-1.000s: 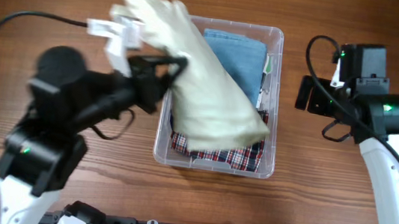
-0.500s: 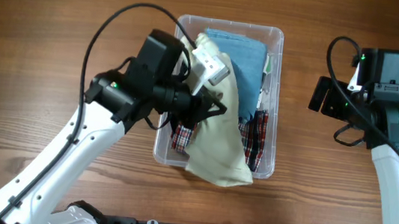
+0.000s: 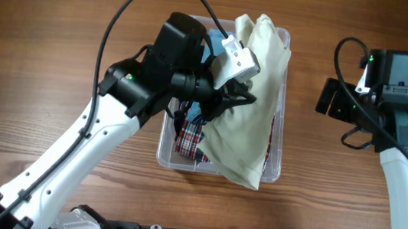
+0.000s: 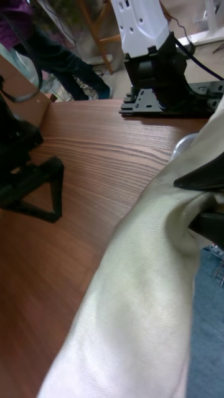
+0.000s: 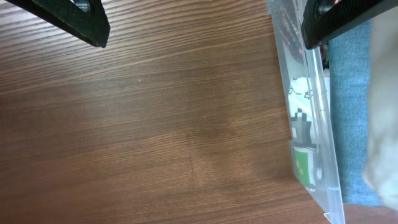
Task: Pack container
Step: 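Lay the cream cloth into the bin over the other clothes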
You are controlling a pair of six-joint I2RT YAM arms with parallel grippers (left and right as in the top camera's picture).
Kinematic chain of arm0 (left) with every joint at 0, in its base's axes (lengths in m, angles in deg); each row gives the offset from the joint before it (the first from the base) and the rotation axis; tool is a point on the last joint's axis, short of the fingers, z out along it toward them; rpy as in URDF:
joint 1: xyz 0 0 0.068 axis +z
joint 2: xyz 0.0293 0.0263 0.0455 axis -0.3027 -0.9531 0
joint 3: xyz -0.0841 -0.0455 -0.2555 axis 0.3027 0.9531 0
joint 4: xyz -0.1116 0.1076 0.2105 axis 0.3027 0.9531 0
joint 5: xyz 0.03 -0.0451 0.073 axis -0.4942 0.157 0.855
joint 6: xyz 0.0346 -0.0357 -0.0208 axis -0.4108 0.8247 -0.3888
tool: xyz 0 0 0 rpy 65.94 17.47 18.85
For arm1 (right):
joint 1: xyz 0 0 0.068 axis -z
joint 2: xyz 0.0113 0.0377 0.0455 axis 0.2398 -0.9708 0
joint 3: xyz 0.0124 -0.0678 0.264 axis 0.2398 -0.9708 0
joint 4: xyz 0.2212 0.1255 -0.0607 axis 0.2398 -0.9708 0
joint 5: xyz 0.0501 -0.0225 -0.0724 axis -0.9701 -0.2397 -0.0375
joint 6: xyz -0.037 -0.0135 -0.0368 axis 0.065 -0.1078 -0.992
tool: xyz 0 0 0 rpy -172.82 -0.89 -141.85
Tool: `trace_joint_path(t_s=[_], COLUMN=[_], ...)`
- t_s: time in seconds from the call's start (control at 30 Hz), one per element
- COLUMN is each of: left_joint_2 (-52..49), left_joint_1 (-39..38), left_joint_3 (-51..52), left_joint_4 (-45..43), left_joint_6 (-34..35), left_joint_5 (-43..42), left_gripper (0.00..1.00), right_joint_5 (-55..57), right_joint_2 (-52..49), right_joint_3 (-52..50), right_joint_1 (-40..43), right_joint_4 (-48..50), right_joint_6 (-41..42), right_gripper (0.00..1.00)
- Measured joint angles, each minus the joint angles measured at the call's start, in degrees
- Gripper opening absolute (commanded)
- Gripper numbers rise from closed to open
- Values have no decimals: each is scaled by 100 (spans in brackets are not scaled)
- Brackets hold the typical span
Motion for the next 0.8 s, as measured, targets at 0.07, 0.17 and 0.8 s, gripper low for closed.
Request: trace_joint_path(t_s=[0.07,0.17,0.8], left_joint_2=[-122,-249,-247], left_joint_1=[0,0,0], left_joint_3=[0,0,-24], left_joint_4=[-33,-50,894], left_joint_6=[2,0,404], left_joint_5=[-2,61,3993], left_gripper=[4,4,100], right_joint_5=[0,0,-2], right_joint_2=[0,0,0], right_joint_3=[0,0,0], right_joint_1=[0,0,0], right_joint_4=[0,0,-13], right_joint_6=[0,0,0], right_gripper=[100,100,100])
